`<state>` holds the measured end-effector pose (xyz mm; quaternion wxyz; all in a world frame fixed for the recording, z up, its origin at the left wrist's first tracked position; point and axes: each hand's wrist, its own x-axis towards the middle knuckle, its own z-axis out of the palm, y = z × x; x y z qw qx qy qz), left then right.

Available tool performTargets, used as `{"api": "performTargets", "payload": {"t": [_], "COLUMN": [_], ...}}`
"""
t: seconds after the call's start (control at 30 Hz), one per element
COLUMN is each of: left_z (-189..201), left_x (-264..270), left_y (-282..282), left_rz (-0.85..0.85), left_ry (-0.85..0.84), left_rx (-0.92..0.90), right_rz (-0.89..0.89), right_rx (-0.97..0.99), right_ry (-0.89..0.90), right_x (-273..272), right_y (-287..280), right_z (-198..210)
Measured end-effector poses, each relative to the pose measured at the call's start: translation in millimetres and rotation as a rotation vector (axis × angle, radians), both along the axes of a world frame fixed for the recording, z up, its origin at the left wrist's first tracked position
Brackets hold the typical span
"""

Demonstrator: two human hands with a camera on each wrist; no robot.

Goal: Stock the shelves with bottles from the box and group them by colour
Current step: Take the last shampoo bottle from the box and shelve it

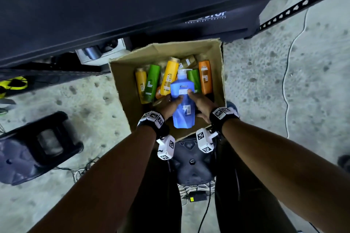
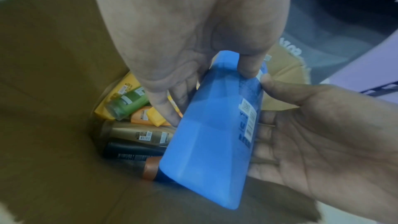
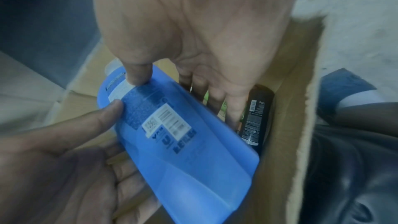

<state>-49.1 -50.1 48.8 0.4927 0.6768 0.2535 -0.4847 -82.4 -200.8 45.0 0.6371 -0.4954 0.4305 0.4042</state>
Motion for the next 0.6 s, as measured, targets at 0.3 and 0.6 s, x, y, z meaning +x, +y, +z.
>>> {"api": "performTargets", "payload": {"t": [0.3,0.6], "left_z": [95,185], "left_x": [-17,-47], "left_y": [-6,-13], "left_rz": [-0.044,-0.057], "left_ry": [-0.018,-0.033], "left_rx": [-0.044,-0.062], "right_rz": [-0.001,0.000], "right_rx": [-0.035,-0.043], "right_ry": [-0.066,-0.092], "right_x": [-16,-52], "right_y": [-3,-13], "right_z": [104,185]}}
